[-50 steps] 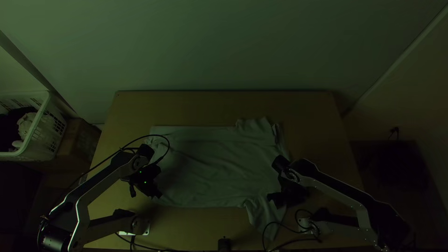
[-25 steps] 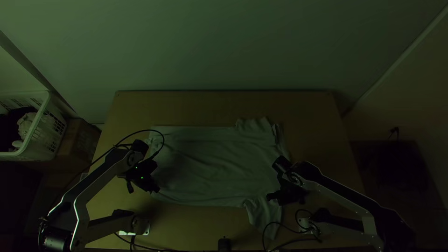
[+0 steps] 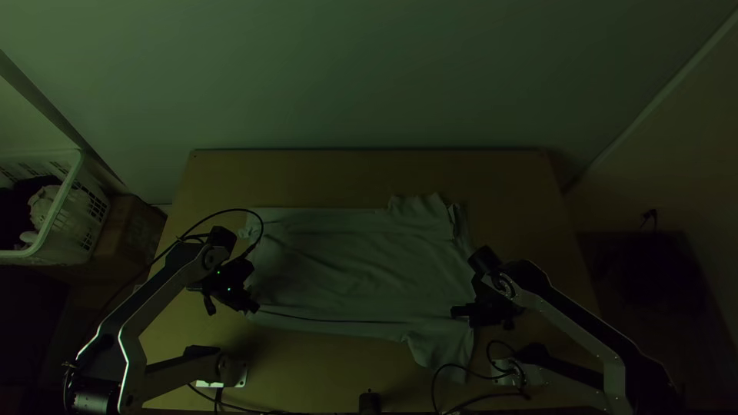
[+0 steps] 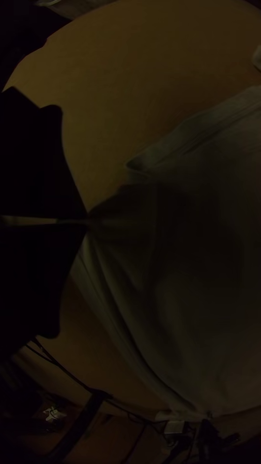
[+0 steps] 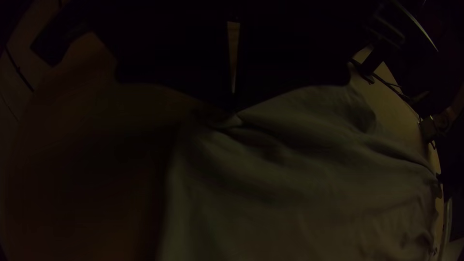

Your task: Fold the t-shirt

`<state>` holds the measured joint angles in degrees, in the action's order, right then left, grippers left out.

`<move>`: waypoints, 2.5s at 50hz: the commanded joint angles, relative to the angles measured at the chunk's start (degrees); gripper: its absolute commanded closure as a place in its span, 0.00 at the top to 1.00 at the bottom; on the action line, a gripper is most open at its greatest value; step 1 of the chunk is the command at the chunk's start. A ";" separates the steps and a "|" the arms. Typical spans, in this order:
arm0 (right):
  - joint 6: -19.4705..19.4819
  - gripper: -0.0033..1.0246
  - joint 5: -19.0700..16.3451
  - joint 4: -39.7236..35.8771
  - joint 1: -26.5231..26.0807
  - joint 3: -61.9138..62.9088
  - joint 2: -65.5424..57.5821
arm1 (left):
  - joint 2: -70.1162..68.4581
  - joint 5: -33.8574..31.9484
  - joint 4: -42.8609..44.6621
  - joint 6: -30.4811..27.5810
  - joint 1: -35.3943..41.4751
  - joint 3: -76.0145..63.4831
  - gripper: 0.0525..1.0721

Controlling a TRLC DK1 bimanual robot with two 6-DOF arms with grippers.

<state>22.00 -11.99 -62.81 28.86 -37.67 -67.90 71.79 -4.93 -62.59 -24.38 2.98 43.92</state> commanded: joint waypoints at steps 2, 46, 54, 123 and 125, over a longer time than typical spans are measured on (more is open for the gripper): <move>-1.70 0.03 1.18 -1.88 -1.79 -1.70 1.10 | -1.04 0.09 -1.13 -2.16 -1.75 1.34 0.03; -4.86 0.03 5.84 -2.85 -8.30 -22.18 -5.93 | 3.71 -1.66 -1.57 -1.90 -7.99 18.74 0.03; -5.30 0.03 6.28 -1.53 -10.05 -26.67 -8.74 | 6.17 -1.75 -1.57 -1.55 -8.52 22.26 0.03; -7.67 0.03 5.84 6.82 -15.59 -59.89 -50.05 | 39.48 -2.54 0.27 2.67 -8.26 54.52 0.45; -7.67 0.03 5.75 7.43 -15.59 -59.89 -50.58 | 39.57 -2.54 0.19 2.67 -8.26 54.34 0.67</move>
<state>14.87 -6.44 -56.45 13.82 -96.03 -116.53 110.39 -7.51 -62.22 -22.28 -4.47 96.99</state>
